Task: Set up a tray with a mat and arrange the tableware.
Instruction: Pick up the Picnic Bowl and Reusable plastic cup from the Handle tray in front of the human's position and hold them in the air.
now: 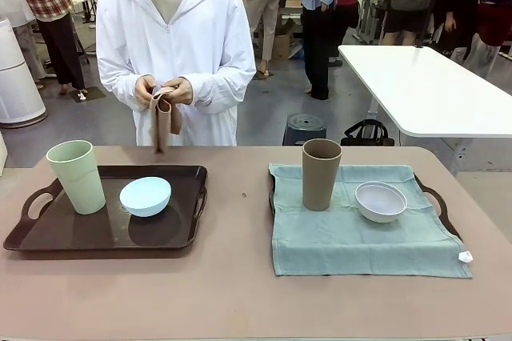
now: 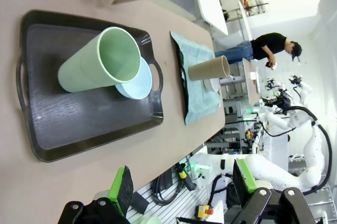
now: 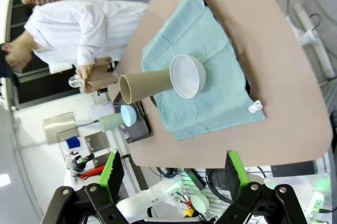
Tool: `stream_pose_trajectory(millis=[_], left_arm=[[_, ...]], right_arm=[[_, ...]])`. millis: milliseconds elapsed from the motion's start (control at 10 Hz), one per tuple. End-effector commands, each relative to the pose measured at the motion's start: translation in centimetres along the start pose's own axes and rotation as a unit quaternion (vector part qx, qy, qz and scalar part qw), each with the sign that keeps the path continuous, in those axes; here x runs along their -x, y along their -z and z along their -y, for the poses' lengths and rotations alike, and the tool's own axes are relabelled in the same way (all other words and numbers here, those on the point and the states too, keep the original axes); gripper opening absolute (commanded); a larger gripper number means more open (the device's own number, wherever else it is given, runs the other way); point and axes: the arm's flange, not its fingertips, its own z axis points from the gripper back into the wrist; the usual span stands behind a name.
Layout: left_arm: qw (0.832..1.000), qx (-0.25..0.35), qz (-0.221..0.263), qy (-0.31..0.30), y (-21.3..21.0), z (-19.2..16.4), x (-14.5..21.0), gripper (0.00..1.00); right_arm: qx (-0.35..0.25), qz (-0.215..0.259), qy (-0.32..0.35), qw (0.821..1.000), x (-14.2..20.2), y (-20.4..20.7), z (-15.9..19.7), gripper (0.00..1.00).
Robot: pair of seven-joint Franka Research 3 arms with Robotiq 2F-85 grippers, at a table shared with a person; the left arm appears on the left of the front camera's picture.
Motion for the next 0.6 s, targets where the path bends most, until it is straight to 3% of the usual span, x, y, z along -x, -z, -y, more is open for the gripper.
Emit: stream_pose_trajectory(millis=[0,100,300,500], left_arm=[[0.998,-0.002,-0.020,0.065,0.6,0.4,-1.9,1.00],[0.995,-0.009,-0.028,0.092,1.0,1.2,-2.6,1.00],[0.980,-0.111,-0.051,0.157,2.0,2.8,-4.2,1.00],[0.942,-0.223,-0.069,0.242,2.6,4.3,-4.9,1.00]], right_arm=[[0.055,-0.022,-0.034,0.998,0.9,3.8,-5.5,1.00],[0.085,-0.032,-0.051,0.995,1.6,6.1,-9.0,1.00],[0.125,-0.054,-0.078,0.988,3.5,10.1,-15.3,1.00],[0.170,-0.045,-0.081,0.981,6.3,14.5,-21.1,1.00]])
